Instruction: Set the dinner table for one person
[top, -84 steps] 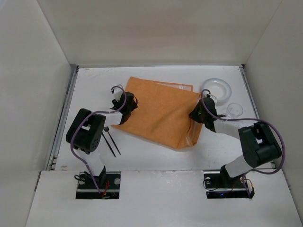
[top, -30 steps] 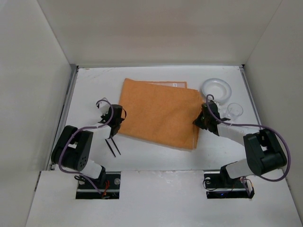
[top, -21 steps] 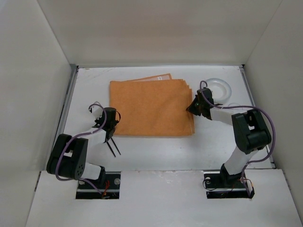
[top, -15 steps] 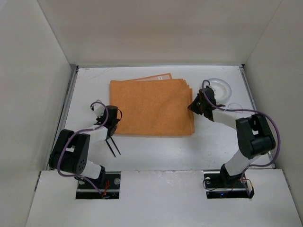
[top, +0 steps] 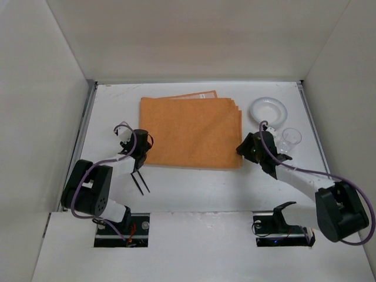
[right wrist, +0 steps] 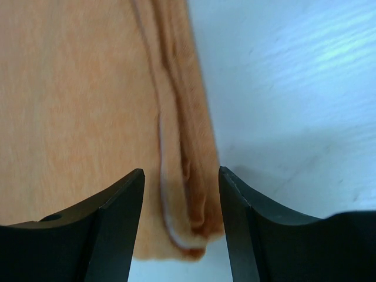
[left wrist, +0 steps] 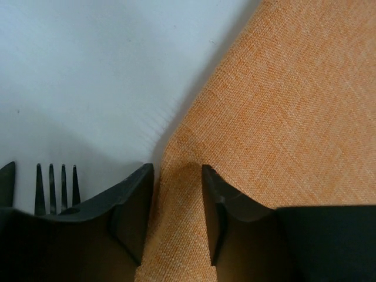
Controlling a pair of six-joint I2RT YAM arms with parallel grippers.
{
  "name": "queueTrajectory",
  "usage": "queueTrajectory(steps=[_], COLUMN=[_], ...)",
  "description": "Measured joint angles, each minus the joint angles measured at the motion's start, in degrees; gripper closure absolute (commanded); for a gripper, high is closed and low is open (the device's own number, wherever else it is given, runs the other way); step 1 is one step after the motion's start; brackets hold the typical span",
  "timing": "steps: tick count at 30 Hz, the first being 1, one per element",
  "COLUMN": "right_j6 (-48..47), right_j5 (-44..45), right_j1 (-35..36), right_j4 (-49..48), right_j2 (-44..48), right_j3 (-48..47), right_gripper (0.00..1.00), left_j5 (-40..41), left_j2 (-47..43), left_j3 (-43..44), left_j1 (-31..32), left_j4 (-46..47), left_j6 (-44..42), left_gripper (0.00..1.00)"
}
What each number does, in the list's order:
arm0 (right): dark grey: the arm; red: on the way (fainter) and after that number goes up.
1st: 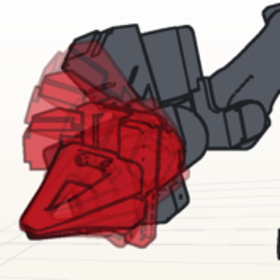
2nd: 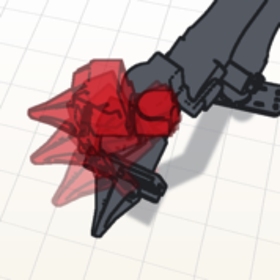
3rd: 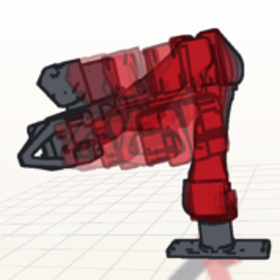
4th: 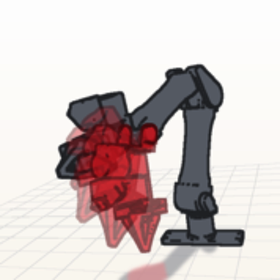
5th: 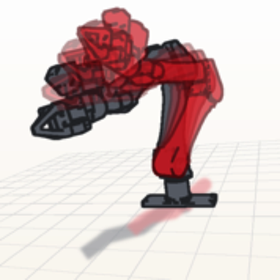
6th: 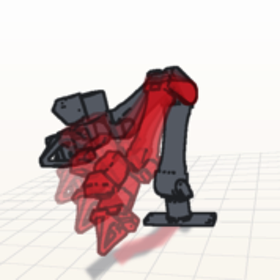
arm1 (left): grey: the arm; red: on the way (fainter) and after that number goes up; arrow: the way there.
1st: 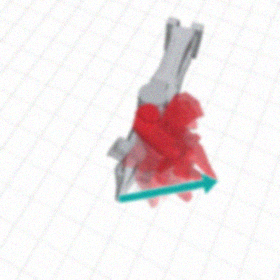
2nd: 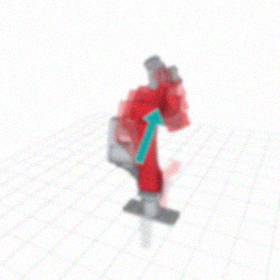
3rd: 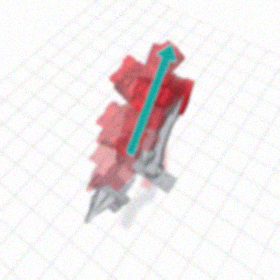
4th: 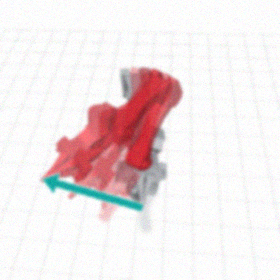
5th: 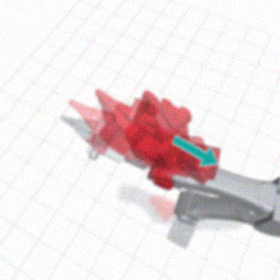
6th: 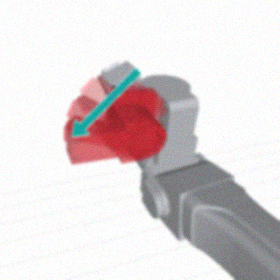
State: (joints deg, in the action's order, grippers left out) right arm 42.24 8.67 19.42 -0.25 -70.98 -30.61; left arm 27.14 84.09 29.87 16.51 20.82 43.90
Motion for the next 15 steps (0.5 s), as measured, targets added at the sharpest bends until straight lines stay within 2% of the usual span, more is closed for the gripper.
queueTrajectory(steps=[3, 4, 7, 9, 11, 15], right_j6=[0.28, 0.68, 1.90, 3.08, 4.42, 6.36], right_j5=[0.22, 0.33, 1.20, 1.70, 1.99, 2.21], right_j1=[4.94, 6.47, 9.57, 9.94, 9.92, 9.97], right_j4=[2.43, 3.17, 4.15, 4.68, 5.20, 5.57], right_j2=[3.02, 3.26, 2.40, 1.01, 0.44, 0.50], right_j3=[1.51, 1.55, 1.57, 1.57, 1.75, 1.90], right_gripper=[0.43, 0.46, 0.59, 0.76, 0.87, 0.93], left_j5=[0.50, 0.81, 1.99, 3.23, 4.11, 4.59], left_j2=[-3.19, -4.57, -10.08, -14.64, -18.27, -19.58], left_j3=[-1.38, -1.77, -2.82, -3.37, -3.50, -3.65], left_j1=[0.52, 0.96, 2.58, 3.96, 5.44, 8.33], left_j4=[-0.13, -0.22, -0.46, -0.55, -0.17, 0.70], left_j6=[0.11, 0.07, -0.33, -0.92, -1.90, -3.67], left_gripper=[0.56, 0.55, 0.51, 0.49, 0.47, 0.47])
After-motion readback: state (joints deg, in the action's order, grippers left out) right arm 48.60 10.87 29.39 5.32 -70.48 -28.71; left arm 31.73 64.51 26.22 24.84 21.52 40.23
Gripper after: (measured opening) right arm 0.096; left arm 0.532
